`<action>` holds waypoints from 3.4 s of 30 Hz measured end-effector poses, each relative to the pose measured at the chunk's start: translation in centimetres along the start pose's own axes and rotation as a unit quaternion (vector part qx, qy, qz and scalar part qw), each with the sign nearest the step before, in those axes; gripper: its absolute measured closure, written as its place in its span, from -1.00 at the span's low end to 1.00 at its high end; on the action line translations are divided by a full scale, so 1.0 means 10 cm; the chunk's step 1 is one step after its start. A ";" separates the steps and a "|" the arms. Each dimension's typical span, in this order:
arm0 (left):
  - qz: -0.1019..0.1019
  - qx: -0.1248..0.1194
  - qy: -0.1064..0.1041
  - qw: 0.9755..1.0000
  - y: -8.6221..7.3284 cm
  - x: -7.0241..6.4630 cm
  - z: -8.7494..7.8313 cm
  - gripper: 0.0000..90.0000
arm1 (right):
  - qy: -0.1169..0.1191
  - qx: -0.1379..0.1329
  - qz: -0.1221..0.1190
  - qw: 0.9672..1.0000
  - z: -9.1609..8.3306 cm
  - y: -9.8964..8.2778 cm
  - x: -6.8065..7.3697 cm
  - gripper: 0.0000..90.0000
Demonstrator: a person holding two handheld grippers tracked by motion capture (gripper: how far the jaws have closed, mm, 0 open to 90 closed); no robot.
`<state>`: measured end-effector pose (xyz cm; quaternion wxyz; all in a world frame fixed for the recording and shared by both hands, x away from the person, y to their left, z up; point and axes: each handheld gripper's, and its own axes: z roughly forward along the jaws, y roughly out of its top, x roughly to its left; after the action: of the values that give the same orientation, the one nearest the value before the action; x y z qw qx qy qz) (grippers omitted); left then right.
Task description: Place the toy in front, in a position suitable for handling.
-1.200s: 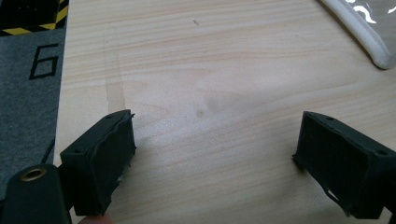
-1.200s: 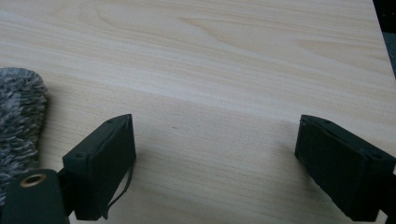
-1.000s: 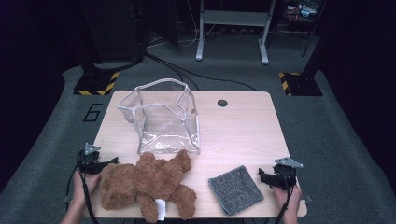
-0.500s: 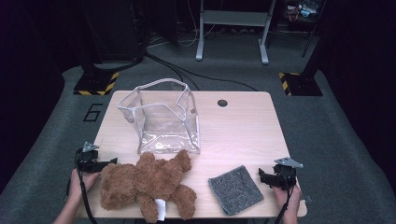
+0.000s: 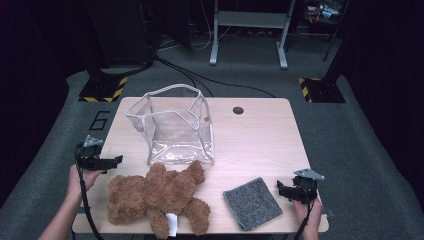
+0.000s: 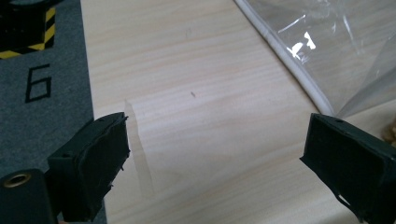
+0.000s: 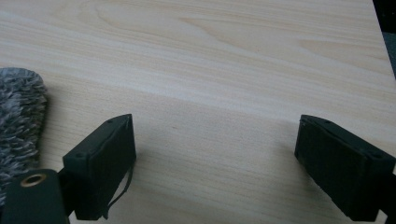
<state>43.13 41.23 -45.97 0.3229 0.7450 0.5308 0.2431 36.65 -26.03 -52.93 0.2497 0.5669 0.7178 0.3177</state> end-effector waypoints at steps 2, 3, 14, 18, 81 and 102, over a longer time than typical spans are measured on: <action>0.000 -0.007 0.001 1.000 0.08 0.01 -0.02 -0.85 | 0.000 0.000 0.000 1.000 0.00 0.00 0.00 -0.74; 0.001 -0.009 0.001 1.000 0.12 0.02 -0.04 -0.85 | 0.000 0.000 0.000 1.000 0.00 0.00 0.00 -0.74; 0.018 -0.043 -0.033 0.998 0.66 -0.22 -0.15 -0.86 | 0.000 0.000 0.000 1.000 0.00 0.00 0.00 -0.74; 0.026 -0.054 -0.043 0.997 0.85 -0.30 -0.16 -0.85 | 0.000 0.000 0.000 1.000 0.00 0.00 0.00 -0.74; -0.021 -0.052 0.057 0.997 1.69 0.04 0.26 0.13 | 0.000 0.000 0.000 1.000 0.00 0.00 0.00 -0.74; 0.108 -0.051 -0.105 0.987 1.85 -1.19 0.10 -0.66 | -0.001 -0.001 0.000 1.000 0.00 0.00 0.00 -0.74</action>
<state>51.84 25.51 -33.21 0.3863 0.8019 0.3974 0.2233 36.62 -26.03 -52.94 0.2507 0.5670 0.7173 0.3181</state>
